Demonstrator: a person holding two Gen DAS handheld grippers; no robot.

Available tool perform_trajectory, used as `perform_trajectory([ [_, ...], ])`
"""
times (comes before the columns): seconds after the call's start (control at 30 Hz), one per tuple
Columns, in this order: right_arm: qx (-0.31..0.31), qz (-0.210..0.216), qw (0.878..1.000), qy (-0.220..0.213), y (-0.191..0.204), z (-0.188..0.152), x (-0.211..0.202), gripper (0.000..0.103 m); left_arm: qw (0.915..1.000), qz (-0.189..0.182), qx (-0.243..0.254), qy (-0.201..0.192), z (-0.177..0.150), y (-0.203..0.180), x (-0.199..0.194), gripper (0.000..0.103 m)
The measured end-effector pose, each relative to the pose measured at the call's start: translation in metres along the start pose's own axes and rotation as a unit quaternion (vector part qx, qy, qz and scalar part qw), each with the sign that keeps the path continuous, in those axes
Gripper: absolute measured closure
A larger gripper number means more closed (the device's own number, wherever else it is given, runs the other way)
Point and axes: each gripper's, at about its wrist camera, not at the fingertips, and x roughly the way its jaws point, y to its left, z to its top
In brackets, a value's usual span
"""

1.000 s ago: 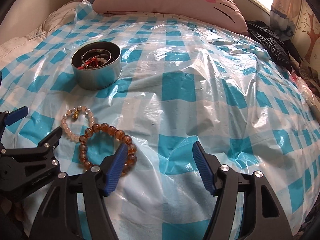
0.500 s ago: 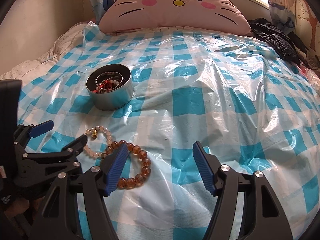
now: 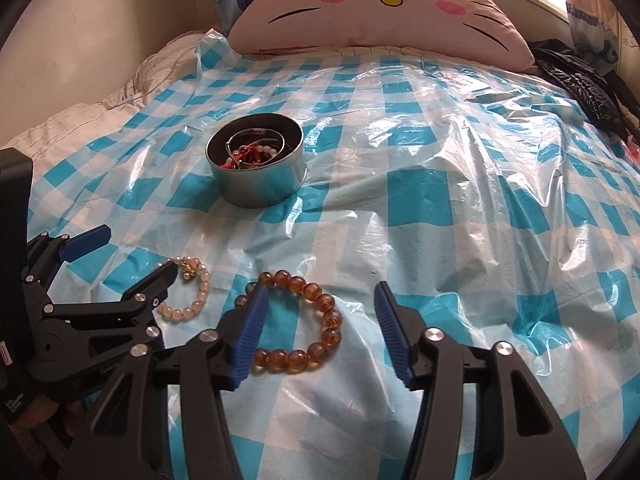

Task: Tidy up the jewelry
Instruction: 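Move both open tools to the amber and pink-white bead bracelets, then grasp the amber bead bracelet with right tool while left grasps pink-white beads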

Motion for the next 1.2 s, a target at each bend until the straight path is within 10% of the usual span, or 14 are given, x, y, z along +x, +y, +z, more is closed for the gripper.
perform_trajectory([
  [0.9, 0.017, 0.016, 0.998, 0.052, -0.004, -0.003, 0.023, 0.067, 0.9963, -0.078, -0.035, 0.006, 0.0, 0.005, 0.003, 0.026],
  [1.2, 0.019, 0.014, 0.998, 0.063, -0.005, -0.004, 0.03, 0.067, 0.9938, -0.099, -0.036, 0.036, -0.003, 0.003, 0.014, 0.055],
])
